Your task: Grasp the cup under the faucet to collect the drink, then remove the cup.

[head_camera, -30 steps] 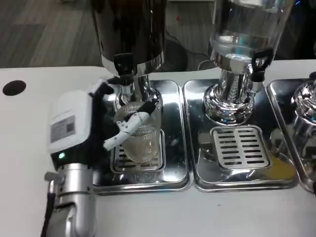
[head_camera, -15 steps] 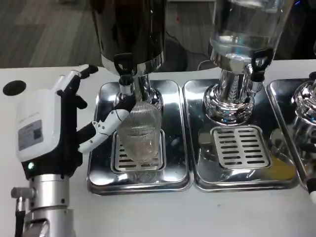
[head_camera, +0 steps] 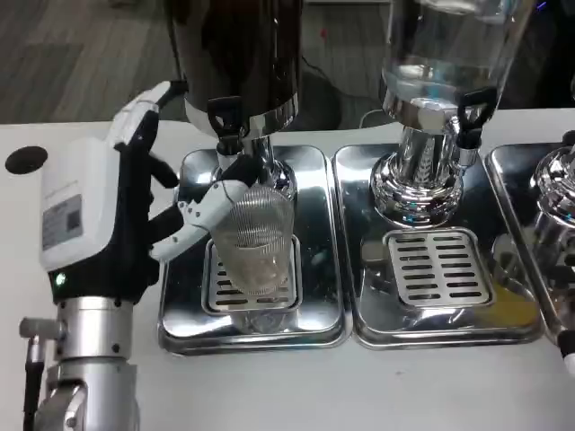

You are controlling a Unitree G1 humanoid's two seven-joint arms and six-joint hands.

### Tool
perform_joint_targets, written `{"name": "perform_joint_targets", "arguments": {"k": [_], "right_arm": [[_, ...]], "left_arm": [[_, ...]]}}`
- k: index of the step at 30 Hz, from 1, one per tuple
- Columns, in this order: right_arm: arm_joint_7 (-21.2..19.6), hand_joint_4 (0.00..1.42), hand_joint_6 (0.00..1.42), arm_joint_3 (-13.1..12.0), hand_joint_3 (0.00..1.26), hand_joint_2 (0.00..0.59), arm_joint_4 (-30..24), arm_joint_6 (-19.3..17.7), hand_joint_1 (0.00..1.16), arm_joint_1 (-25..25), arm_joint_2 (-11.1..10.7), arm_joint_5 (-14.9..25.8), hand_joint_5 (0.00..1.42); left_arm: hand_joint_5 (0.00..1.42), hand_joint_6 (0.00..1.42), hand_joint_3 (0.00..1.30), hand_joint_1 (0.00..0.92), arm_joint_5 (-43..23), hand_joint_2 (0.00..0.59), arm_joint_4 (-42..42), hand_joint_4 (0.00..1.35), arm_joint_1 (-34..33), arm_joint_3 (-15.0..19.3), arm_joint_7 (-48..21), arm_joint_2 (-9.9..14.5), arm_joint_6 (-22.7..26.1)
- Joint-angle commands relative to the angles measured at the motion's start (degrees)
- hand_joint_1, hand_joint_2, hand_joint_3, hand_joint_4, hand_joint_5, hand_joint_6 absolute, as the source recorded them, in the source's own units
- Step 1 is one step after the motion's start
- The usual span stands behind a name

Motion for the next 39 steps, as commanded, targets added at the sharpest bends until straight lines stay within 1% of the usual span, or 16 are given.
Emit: {"name": "perform_joint_targets", "arguments": {"k": [1,5,10,14,20,32,39], "right_arm": [[0.45,0.09,0.00,-0.57,0.22,0.412,-0.41,-0.48,0.42,0.40,-0.08,0.76,0.08],[0.61,0.09,0.00,-0.71,0.22,0.412,-0.52,-0.50,0.42,0.25,-0.20,1.20,0.08],[0.66,0.09,0.00,-0.70,0.22,0.412,-0.41,-0.58,0.42,0.22,-0.19,1.28,0.08],[0.60,0.09,0.00,-0.69,0.22,0.412,-0.13,-0.76,0.42,0.18,-0.10,1.32,0.08],[0.62,0.09,0.00,-0.83,0.22,0.412,-0.13,-0.85,0.42,0.19,-0.13,1.67,0.08],[0.66,0.09,0.00,-0.94,0.21,0.408,-0.70,-1.27,0.42,0.65,0.01,2.18,0.08],[0.80,0.09,0.00,-0.77,0.21,0.405,-0.96,-1.28,0.42,0.74,0.16,2.28,0.08]], "left_arm": [[0.77,1.00,0.24,0.046,-0.64,0.064,-1.07,0.19,-1.03,-0.04,-2.02,-0.58,-0.25],[0.78,1.01,0.24,0.056,-0.49,0.062,-1.24,0.19,-1.50,-0.46,-3.61,-0.49,-0.75],[0.85,1.05,0.29,0.063,-0.46,0.066,-1.36,0.24,-1.61,-0.92,-3.97,-0.73,-1.61],[0.85,1.07,0.29,0.064,-0.47,0.066,-1.58,0.24,-2.16,-1.11,-4.65,-0.98,-2.21],[0.89,1.09,0.33,0.064,-0.55,0.072,-2.04,0.29,-2.25,-1.10,-5.67,-1.47,-2.46],[0.92,1.14,0.39,0.064,-0.99,0.073,-3.14,0.37,0.79,-1.15,-6.17,-1.55,-3.32],[0.93,1.15,0.39,0.064,-1.32,0.073,-3.78,0.37,2.84,-1.15,-6.16,-1.49,-3.85]]}}
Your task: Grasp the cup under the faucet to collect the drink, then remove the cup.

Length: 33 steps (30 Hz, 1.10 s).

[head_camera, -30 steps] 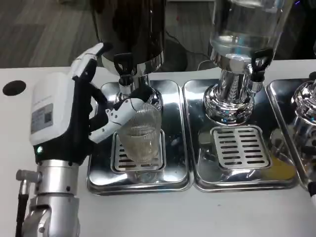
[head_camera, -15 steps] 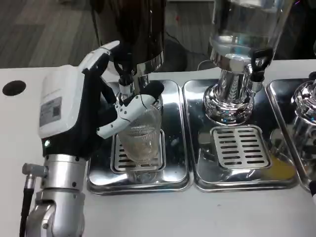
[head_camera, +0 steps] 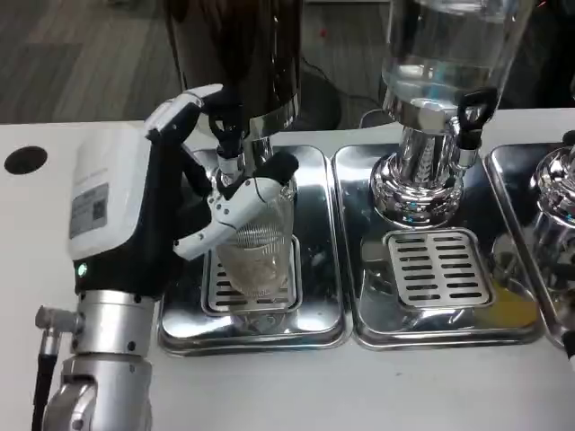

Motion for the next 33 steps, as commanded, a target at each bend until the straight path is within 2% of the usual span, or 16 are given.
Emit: {"name": "perform_joint_targets", "arguments": {"k": [1,12,33], "right_arm": [[0.56,0.09,0.00,-0.49,0.21,0.405,-0.62,-0.78,0.42,0.22,0.17,0.94,0.08],[0.83,0.09,0.00,-0.29,0.21,0.404,-0.80,-0.66,0.41,0.01,0.28,1.01,0.08],[1.05,0.09,0.00,-0.37,0.21,0.404,-2.24,0.40,0.41,-0.47,0.25,0.91,0.08]], "left_arm": [[0.93,1.15,0.40,0.064,0.15,0.073,-0.24,0.37,2.33,-0.70,-0.72,0.29,-0.98],[0.93,1.15,0.40,0.066,0.15,0.077,-0.75,0.38,4.16,-0.51,-0.76,0.21,-1.93],[0.93,1.14,0.40,0.080,0.15,0.077,-0.05,0.38,3.60,-0.66,-0.79,0.11,-2.40]]}}
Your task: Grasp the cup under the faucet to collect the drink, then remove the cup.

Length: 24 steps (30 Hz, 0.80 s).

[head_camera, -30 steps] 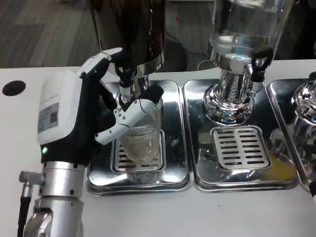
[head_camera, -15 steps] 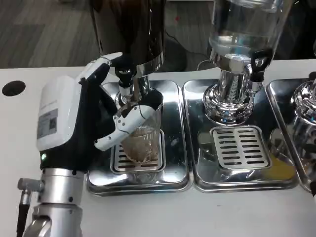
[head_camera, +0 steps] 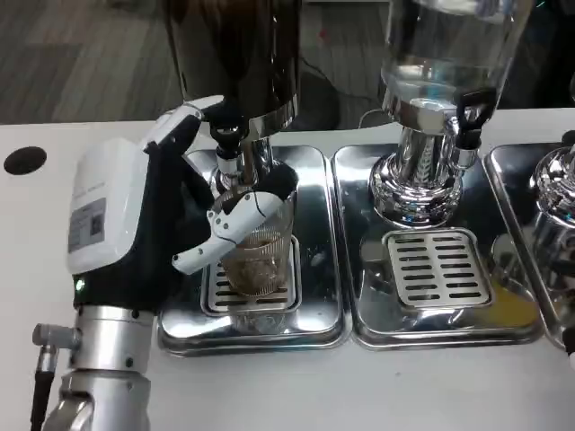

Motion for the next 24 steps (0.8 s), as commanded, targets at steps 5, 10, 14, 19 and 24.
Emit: {"name": "perform_joint_targets", "arguments": {"k": [5,10,14,19,24], "right_arm": [[0.54,0.09,0.00,-0.59,0.21,0.404,-2.52,0.68,0.41,-0.48,-0.23,-0.58,0.08],[0.34,0.09,0.00,-1.04,0.22,0.404,-3.32,0.28,0.41,-0.67,-1.01,-2.59,0.09],[0.34,0.09,0.00,-1.67,0.22,0.404,-3.76,-0.09,0.41,-1.10,-1.99,-3.81,0.10],[0.24,0.10,0.00,-2.37,0.22,0.404,-4.49,-0.25,0.41,-1.61,-2.90,-4.83,0.10],[0.48,0.10,0.00,-2.85,0.22,0.404,-4.23,-0.14,0.41,-1.80,-3.13,-4.09,0.10]], "left_arm": [[0.93,1.14,0.40,0.081,0.23,0.077,0.82,0.38,1.33,-0.64,-0.86,0.38,-0.55],[0.93,1.13,0.40,0.082,0.09,0.077,0.78,0.38,1.68,-0.52,-0.83,0.50,-0.85],[0.93,1.13,0.40,0.082,0.09,0.077,0.84,0.39,1.90,-0.49,-0.81,0.55,-1.07],[0.93,1.13,0.40,0.082,0.18,0.077,0.97,0.39,1.83,-0.64,-0.78,0.45,-1.29],[0.93,1.13,0.40,0.082,0.28,0.077,1.14,0.39,1.48,-0.82,-0.85,0.32,-1.25]]}}
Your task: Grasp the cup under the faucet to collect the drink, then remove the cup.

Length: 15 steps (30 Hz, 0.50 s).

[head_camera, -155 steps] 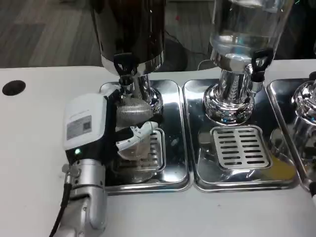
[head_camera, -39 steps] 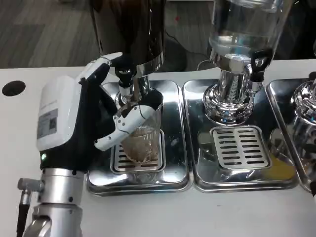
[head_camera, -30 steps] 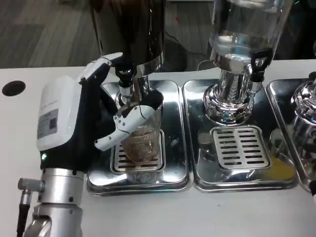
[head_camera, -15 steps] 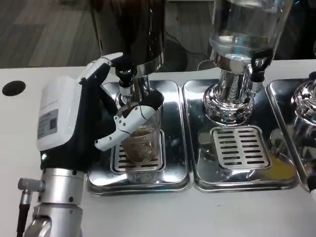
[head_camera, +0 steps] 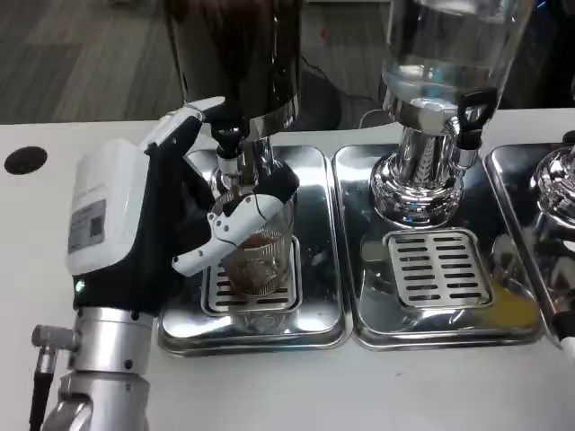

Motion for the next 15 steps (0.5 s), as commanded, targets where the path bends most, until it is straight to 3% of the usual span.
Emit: {"name": "perform_joint_targets", "arguments": {"k": [1,15], "right_arm": [[0.34,0.10,0.00,-0.77,0.22,0.404,-0.18,-0.51,0.41,-0.16,-0.68,0.36,0.10],[0.75,0.10,0.00,-0.59,0.22,0.404,-0.39,-0.04,0.41,-0.54,-0.75,0.59,0.10]], "left_arm": [[0.93,1.13,0.40,0.082,0.30,0.077,1.22,0.39,1.17,-0.95,-0.85,0.25,-0.49],[0.93,1.13,0.40,0.082,0.33,0.077,1.30,0.39,1.35,-1.06,-0.71,0.18,-0.77]]}}
